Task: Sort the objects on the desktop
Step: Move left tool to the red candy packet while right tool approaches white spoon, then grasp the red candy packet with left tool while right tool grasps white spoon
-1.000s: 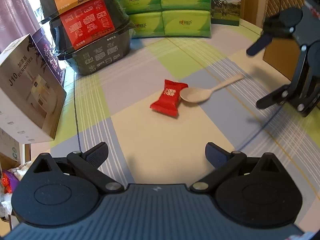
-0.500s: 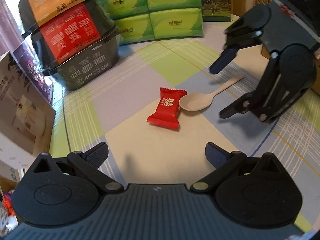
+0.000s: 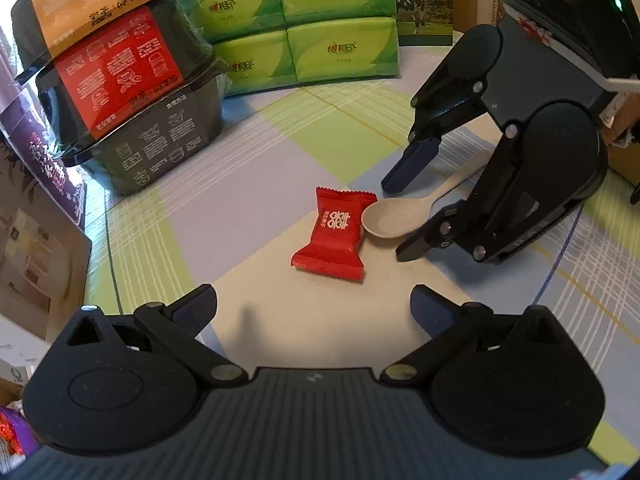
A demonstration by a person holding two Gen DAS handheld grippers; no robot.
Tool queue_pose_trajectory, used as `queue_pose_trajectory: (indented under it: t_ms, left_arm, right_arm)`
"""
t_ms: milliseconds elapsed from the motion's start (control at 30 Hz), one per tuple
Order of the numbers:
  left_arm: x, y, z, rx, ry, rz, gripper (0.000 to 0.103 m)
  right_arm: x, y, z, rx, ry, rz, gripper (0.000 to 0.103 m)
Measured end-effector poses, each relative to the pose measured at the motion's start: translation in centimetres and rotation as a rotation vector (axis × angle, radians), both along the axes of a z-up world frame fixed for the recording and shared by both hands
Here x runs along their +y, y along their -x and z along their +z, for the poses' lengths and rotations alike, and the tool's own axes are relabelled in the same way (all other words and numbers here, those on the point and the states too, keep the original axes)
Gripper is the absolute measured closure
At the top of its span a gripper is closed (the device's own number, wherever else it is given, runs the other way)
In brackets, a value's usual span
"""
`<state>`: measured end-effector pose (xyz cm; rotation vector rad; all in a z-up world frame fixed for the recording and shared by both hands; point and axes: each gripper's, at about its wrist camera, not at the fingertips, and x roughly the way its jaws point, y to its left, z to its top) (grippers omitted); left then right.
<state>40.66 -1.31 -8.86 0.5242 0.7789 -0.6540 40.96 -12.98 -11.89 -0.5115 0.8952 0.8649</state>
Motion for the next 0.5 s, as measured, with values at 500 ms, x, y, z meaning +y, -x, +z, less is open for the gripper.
queue_pose_trajectory:
  t_ms: [500]
  left_arm:
    - [-3.6,-2.2,-0.7,0.010,0.048,0.003,0.008]
  right_arm:
    - [-2.8,0.7,0.4,0.032,0.043,-0.235,0.096]
